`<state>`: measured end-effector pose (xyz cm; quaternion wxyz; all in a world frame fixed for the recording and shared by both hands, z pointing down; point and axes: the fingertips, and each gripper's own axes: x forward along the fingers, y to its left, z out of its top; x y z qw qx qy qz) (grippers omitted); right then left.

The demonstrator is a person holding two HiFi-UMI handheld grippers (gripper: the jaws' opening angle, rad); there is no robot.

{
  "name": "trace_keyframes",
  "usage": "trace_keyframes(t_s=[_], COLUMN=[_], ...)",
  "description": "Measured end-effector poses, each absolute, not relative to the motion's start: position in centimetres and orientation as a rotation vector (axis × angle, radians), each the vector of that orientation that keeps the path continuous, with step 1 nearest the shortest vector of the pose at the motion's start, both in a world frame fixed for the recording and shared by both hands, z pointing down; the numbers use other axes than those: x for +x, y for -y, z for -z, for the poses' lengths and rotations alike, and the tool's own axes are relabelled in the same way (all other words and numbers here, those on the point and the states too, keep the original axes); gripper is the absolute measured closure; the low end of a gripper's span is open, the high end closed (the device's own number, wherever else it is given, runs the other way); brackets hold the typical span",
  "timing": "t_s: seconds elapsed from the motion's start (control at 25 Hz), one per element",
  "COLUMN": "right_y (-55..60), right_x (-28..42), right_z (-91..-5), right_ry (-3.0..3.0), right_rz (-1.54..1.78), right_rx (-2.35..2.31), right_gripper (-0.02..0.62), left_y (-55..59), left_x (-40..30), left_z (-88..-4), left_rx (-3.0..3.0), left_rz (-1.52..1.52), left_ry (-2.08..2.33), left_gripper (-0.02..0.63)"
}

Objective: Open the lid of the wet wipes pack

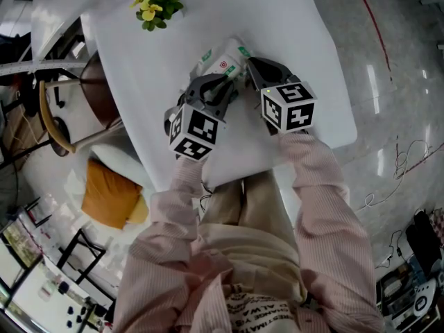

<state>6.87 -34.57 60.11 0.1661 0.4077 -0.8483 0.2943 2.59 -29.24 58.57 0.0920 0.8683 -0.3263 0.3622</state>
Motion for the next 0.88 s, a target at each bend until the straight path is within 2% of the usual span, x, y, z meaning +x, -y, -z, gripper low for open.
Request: trace_keyframes(t_s=[0.88], right_y=[34.6], right_x=[6.6], right_z=[-60.8], right_ry=[2.355], right_rz=[-0.800], right_rx=[1.145], right_gripper=[0.597], left_y=[33.7], left_x=[-2.0], left_z=[-54.6], left_rx=[2.551], left_rz=[-0.886], left_ry=[1.131], left_gripper=[0.600])
